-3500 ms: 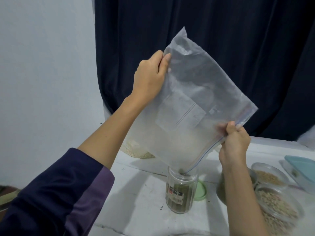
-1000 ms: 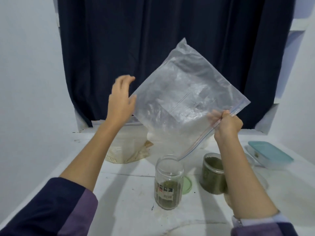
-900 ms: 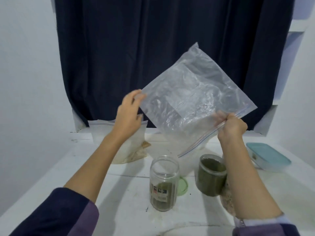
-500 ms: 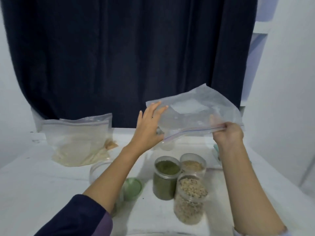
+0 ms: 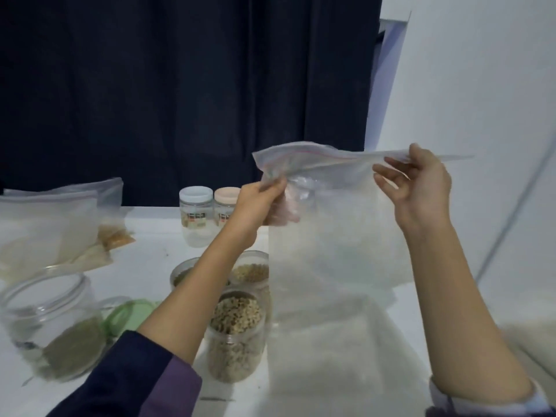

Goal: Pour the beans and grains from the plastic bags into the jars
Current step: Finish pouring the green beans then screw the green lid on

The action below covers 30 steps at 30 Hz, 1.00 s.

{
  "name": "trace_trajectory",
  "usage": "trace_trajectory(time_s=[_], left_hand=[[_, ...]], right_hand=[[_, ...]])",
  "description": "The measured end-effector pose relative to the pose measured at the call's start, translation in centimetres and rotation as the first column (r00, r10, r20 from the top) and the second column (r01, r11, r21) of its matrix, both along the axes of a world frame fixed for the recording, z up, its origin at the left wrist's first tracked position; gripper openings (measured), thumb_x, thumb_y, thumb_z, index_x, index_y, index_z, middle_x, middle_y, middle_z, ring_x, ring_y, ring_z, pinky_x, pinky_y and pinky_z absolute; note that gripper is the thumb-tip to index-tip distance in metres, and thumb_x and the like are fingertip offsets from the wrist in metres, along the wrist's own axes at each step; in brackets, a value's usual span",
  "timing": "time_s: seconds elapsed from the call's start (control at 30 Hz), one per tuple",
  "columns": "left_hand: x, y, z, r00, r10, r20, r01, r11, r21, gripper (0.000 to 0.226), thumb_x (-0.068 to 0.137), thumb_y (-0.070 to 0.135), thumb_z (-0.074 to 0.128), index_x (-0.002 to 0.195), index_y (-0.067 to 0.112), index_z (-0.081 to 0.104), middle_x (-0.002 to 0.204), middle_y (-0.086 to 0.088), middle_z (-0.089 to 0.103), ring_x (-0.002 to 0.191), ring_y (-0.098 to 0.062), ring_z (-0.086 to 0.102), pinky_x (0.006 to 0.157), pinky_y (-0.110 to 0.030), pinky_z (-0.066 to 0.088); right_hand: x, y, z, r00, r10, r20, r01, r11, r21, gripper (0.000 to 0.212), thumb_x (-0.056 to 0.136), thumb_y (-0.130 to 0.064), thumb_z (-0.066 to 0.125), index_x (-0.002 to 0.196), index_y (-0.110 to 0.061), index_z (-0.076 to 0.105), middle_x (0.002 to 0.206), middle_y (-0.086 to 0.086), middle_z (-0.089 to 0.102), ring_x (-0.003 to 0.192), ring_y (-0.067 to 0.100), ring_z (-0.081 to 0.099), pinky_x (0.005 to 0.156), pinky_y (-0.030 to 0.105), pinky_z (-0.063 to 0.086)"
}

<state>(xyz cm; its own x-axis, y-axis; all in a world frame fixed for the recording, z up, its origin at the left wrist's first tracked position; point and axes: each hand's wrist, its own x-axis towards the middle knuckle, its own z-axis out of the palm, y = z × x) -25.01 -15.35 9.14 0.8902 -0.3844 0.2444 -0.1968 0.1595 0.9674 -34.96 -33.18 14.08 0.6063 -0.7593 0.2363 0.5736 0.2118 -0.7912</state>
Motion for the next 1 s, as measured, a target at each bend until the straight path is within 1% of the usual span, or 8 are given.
trace_trajectory(time_s=[0.17, 0.3, 0.4, 0.5, 0.6, 0.73, 0.87, 1.0], left_hand=[[0.1, -1.4, -2.6, 0.985, 0.006, -0.171, 0.03, 0.978, 0.204, 0.018, 0.097, 0.023, 0.053, 0.092, 0.007, 0.059, 0.076, -0.008, 0.069, 0.049, -0.018, 0.066, 0.044, -0.023, 0.052], [0.1, -2.8, -5.8, 0.975, 0.129, -0.179, -0.072, 0.953, 0.294, 0.01, 0.098, 0.014, 0.05, 0.104, 0.006, 0.048, 0.087, -0.012, 0.071, 0.055, -0.024, 0.068, 0.04, -0.022, 0.047], [0.2, -4.2, -8.2, 0.968, 0.25, -0.029, -0.209, 0.863, 0.461, 0.015, 0.096, 0.01, 0.051, 0.109, 0.007, 0.045, 0.095, -0.015, 0.069, 0.061, -0.026, 0.066, 0.044, -0.026, 0.046], [0.3, -5.2, -10.6, 0.958, 0.252, 0.134, -0.278, 0.716, 0.64, 0.032, 0.095, 0.012, 0.054, 0.123, 0.002, 0.043, 0.11, -0.017, 0.063, 0.089, -0.028, 0.063, 0.065, -0.03, 0.05], [-0.1, -5.3, -12.0, 0.953, 0.197, 0.23, -0.303, 0.644, 0.703, 0.051, 0.094, 0.011, 0.056, 0.137, 0.002, 0.03, 0.115, -0.019, 0.061, 0.104, -0.034, 0.06, 0.084, -0.04, 0.05], [-1.3, -5.7, -13.1, 0.873, 0.048, 0.486, -0.451, 0.464, 0.763, 0.079, 0.092, 0.003, 0.054, 0.149, 0.008, -0.001, 0.134, -0.017, 0.044, 0.101, -0.034, 0.059, 0.078, -0.042, 0.049], [-2.8, -7.2, -13.4, 0.753, -0.04, 0.657, -0.642, 0.171, 0.747, 0.075, 0.086, -0.01, 0.052, 0.147, 0.0, 0.009, 0.149, -0.021, 0.017, 0.105, -0.029, 0.057, 0.07, -0.03, 0.048], [-3.3, -8.2, -15.1, 0.63, -0.134, 0.765, -0.764, 0.075, 0.641, 0.057, 0.089, 0.0, 0.049, 0.141, 0.006, 0.028, 0.155, -0.015, 0.014, 0.128, -0.029, 0.037, 0.089, -0.034, 0.044]], right_hand=[[2.3, -3.0, -4.0, 0.967, 0.021, -0.253, -0.029, 0.999, -0.03, 0.016, 0.098, -0.019, 0.048, 0.085, -0.015, 0.054, 0.08, 0.005, 0.061, 0.068, 0.022, 0.064, 0.064, 0.027, 0.055], [4.3, -4.4, -10.3, 0.909, 0.064, -0.411, -0.075, 0.997, -0.01, 0.021, 0.1, -0.028, 0.046, 0.087, -0.013, 0.053, 0.086, 0.006, 0.062, 0.07, 0.022, 0.064, 0.064, 0.028, 0.053], [5.1, -5.0, -14.9, 0.845, 0.059, -0.532, -0.103, 0.993, -0.053, 0.031, 0.1, -0.037, 0.045, 0.094, -0.008, 0.055, 0.09, 0.007, 0.064, 0.072, 0.023, 0.063, 0.066, 0.031, 0.051], [5.3, -5.0, -19.0, 0.773, -0.092, -0.627, -0.111, 0.954, -0.277, 0.039, 0.1, -0.043, 0.043, 0.094, -0.008, 0.058, 0.093, 0.009, 0.066, 0.083, 0.026, 0.062, 0.071, 0.034, 0.047], [4.9, -5.0, -22.1, 0.653, -0.297, -0.697, -0.22, 0.806, -0.55, 0.036, 0.1, -0.038, 0.045, 0.091, -0.007, 0.06, 0.097, 0.009, 0.065, 0.096, 0.03, 0.059, 0.075, 0.031, 0.038], [4.7, -4.9, -25.1, 0.558, -0.466, -0.687, -0.341, 0.626, -0.701, 0.029, 0.097, -0.033, 0.051, 0.103, -0.009, 0.066, 0.113, 0.011, 0.064, 0.105, 0.032, 0.056, 0.085, 0.037, 0.043], [3.9, -4.5, -26.1, 0.467, -0.552, -0.691, -0.458, 0.517, -0.723, 0.032, 0.099, -0.037, 0.045, 0.118, -0.017, 0.061, 0.124, 0.008, 0.057, 0.116, 0.029, 0.049, 0.092, 0.039, 0.041], [3.1, -4.6, -26.6, 0.408, -0.611, -0.678, -0.539, 0.439, -0.719, 0.035, 0.101, -0.037, 0.04, 0.128, -0.021, 0.055, 0.133, 0.007, 0.05, 0.125, 0.027, 0.041, 0.097, 0.038, 0.037]])
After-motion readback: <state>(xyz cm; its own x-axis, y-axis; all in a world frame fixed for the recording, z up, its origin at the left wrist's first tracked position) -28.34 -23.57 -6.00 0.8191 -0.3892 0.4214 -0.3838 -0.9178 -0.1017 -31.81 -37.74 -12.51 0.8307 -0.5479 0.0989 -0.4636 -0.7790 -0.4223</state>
